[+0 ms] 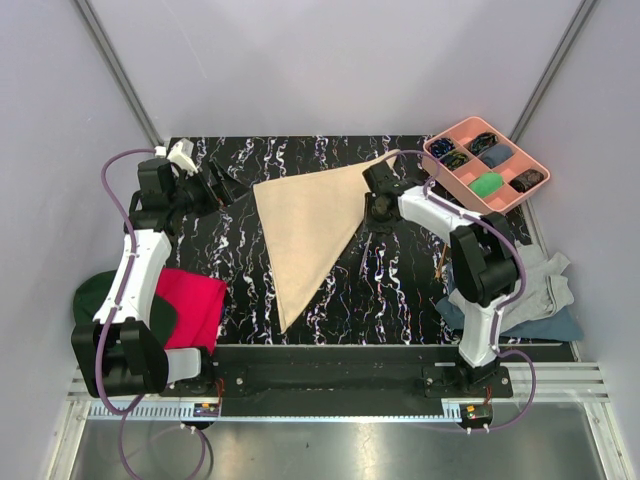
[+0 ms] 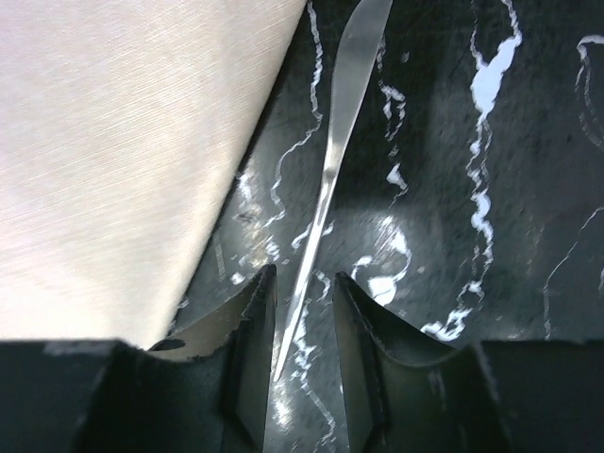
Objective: Fold the napkin, place the utensils inside, and roll it up
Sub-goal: Grab a utensil with the right arm
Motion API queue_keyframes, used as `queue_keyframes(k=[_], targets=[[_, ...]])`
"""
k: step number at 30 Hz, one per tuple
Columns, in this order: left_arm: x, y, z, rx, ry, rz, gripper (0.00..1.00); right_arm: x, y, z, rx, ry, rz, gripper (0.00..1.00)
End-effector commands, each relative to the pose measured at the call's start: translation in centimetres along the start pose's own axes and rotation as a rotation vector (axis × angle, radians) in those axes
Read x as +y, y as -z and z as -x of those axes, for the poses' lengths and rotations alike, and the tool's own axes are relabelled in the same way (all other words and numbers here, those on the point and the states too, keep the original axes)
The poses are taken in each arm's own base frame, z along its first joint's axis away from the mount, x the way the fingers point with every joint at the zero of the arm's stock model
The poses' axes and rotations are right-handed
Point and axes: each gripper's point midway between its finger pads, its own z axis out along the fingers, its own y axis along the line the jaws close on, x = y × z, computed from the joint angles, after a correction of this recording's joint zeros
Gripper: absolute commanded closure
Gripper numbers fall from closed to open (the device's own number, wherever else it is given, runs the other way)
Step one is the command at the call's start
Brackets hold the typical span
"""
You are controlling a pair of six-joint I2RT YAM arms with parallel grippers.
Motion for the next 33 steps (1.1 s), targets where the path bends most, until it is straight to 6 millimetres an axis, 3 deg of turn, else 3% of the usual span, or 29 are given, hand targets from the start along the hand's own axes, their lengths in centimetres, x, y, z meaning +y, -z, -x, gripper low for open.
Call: queue_keyframes(k=[1,8,13,22,26,27,30,33], targets=[[-1.8,0.7,1.1,-0.047,-0.045,-0.068,0.01,1.6,2.1,-0.5,0.0,-0.111,0.069,0.61],[-1.8,0.7,1.2,-0.05,-0.045,-0.07,0.01,1.3,0.4,-2.5,0.065,-0.232,0.012,0.62],[-1.8,0.6,1.0,-0.046,-0.041,-0.072,0.01,1.7,-0.3,-2.3,0.065,-0.253,-0.007,0.64],[-2.0,0.5,0.9,-0.037,-0.03,-0.087,0.01,0.6,-2.1,-3.4,0.108,-0.236,-0.117,0.67],[-2.1,0.4,0.7,-0.03,-0.025,-0.097,0.01,-0.1,-2.5,-3.9,0.127,-0.221,-0.164,0.78],[-2.1,0.4,0.8,-0.03,-0.025,-0.096,0.01,-0.2,-2.6,-4.2,0.134,-0.218,-0.169,0.88],[-2.2,0.4,0.8,-0.033,-0.028,-0.097,0.01,-0.5,-3.0,-4.9,0.156,-0.218,-0.175,1.0],[-2.1,0.4,0.8,-0.031,-0.022,-0.099,0.01,-0.2,-2.6,-5.1,0.16,-0.219,-0.164,1.0]])
